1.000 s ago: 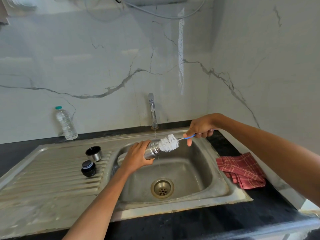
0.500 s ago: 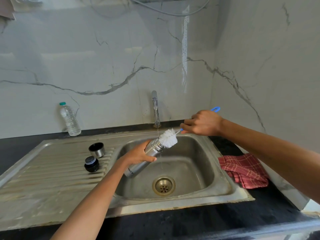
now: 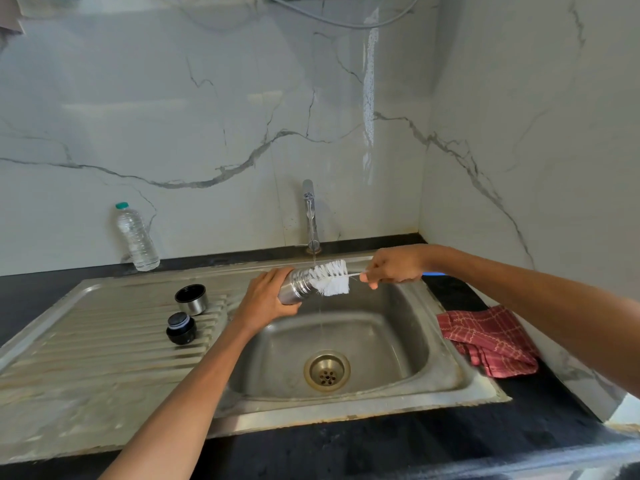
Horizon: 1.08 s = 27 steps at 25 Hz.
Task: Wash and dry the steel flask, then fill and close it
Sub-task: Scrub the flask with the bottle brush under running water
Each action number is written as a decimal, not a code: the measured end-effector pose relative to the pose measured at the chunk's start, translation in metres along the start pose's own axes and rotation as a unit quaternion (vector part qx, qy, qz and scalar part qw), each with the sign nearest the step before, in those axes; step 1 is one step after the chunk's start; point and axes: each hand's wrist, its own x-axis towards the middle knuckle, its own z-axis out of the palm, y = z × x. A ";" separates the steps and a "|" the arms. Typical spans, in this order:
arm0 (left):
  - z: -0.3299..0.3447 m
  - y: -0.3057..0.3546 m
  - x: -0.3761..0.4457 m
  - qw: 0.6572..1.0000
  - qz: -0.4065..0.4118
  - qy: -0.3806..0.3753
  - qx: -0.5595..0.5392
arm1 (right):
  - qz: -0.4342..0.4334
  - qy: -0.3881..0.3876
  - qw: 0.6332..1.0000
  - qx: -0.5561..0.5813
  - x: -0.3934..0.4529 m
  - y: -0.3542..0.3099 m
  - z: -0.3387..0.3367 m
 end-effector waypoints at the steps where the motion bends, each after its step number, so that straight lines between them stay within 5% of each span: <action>1: 0.000 0.002 0.002 0.999 -0.019 -0.036 -0.026 | -0.017 0.052 0.991 -0.118 -0.003 0.000 0.000; 3: 0.000 0.009 0.006 0.990 -0.040 -0.099 -0.093 | -0.041 0.138 0.909 -0.391 -0.014 0.003 -0.006; 6: 0.000 0.017 0.008 0.968 -0.061 -0.181 -0.164 | -0.177 0.287 0.715 -0.613 -0.027 0.028 -0.011; 8: 0.003 0.019 0.007 0.959 -0.065 -0.211 -0.176 | -0.202 0.329 0.688 -0.615 -0.030 0.045 -0.012; 10: 0.008 0.023 0.007 0.957 -0.071 -0.209 -0.190 | -0.166 0.302 0.761 -0.549 -0.032 0.043 -0.009; 12: 0.013 0.030 0.007 0.968 -0.058 -0.174 -0.169 | -0.016 0.165 0.940 -0.297 -0.033 0.032 -0.018; 13: 0.015 0.034 0.008 0.978 -0.044 -0.146 -0.140 | 0.048 0.046 0.990 -0.124 -0.035 0.024 -0.023; 14: 0.015 0.036 0.011 0.988 -0.029 -0.116 -0.101 | 0.089 -0.050 0.994 0.028 -0.034 0.017 -0.029; 16: 0.013 0.034 0.018 0.997 -0.008 -0.068 -0.045 | 0.092 -0.109 0.976 0.163 -0.031 0.009 -0.027; 17: 0.012 0.030 0.021 0.997 -0.009 -0.057 -0.044 | 0.074 -0.085 0.984 0.141 -0.027 0.006 -0.025; 19: 0.007 0.022 0.026 0.995 -0.025 -0.060 -0.082 | 0.015 0.044 0.995 -0.088 -0.020 0.002 -0.021; 20: 0.003 0.020 0.029 0.992 -0.030 -0.063 -0.109 | -0.003 0.120 0.960 -0.255 -0.019 0.003 -0.021; 22: -0.006 0.016 0.034 0.986 -0.031 -0.071 -0.149 | -0.046 0.254 0.819 -0.513 -0.022 0.017 -0.018; 24: -0.015 0.017 0.039 0.984 -0.025 -0.094 -0.151 | -0.121 0.331 0.715 -0.604 -0.030 0.034 -0.013; 25: -0.018 0.018 0.043 0.983 -0.021 -0.106 -0.146 | -0.136 0.351 0.704 -0.603 -0.032 0.038 -0.013; 26: -0.020 0.019 0.045 0.983 -0.021 -0.110 -0.143 | -0.138 0.351 0.729 -0.571 -0.033 0.039 -0.014; 27: -0.021 0.019 0.046 0.985 -0.016 -0.105 -0.138 | -0.122 0.343 0.792 -0.490 -0.037 0.034 -0.019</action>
